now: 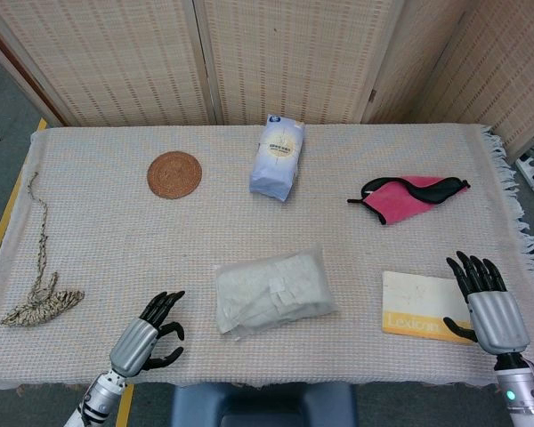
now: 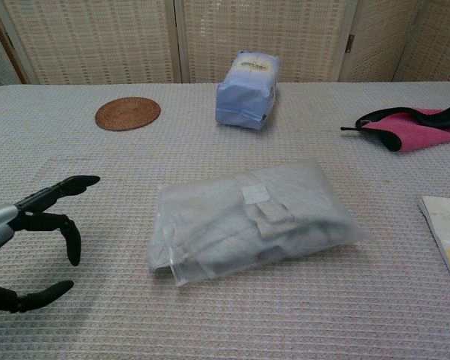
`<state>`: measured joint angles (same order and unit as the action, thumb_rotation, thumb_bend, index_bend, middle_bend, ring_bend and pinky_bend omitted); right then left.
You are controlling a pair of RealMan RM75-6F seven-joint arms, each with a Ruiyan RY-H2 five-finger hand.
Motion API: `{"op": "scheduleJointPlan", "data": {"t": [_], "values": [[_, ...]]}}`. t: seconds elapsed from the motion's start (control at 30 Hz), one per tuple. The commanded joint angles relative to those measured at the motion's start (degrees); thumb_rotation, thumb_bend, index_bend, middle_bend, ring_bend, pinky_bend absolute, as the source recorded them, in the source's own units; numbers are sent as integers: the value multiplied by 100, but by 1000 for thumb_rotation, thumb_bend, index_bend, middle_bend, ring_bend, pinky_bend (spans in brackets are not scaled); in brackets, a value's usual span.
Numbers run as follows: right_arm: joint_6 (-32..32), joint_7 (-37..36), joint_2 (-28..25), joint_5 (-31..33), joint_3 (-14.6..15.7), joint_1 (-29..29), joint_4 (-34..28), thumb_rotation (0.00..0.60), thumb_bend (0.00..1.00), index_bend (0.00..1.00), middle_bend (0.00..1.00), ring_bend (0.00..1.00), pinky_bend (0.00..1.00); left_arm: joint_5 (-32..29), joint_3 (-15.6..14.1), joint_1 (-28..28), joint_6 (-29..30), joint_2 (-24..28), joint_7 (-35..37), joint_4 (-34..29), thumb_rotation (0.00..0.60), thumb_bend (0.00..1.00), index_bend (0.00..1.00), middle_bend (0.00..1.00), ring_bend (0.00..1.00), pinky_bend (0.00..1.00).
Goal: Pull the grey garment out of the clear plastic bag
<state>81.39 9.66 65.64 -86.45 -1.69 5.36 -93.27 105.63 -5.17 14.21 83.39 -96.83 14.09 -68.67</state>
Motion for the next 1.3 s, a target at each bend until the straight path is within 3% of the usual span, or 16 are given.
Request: {"op": "scheduleJointPlan", "data": {"t": [0.03, 0.3, 0.67, 1.3], "values": [[-5, -17, -12, -8, 8, 2, -6, 600, 110, 0, 0, 0, 0, -53, 28, 108, -139, -230, -107, 85, 600, 354, 568, 40, 0, 2], [-87, -46, -41, 0, 32, 33, -22, 600, 109, 0, 0, 0, 0, -298, 250, 292, -312, -918, -431, 652, 600, 353, 553, 40, 0, 1], [-159, -153, -110, 49, 29, 61, -49, 600, 110, 0, 0, 0, 0, -352, 237, 400, -122, -1496, -344, 1342, 600, 355, 537, 45, 0, 1], [-161, -324, -245, 29, 57, 55, -129, 600, 109, 0, 0, 0, 0, -540, 244, 631, -182, -1943, -296, 1639, 600, 355, 536, 66, 0, 0]]}}
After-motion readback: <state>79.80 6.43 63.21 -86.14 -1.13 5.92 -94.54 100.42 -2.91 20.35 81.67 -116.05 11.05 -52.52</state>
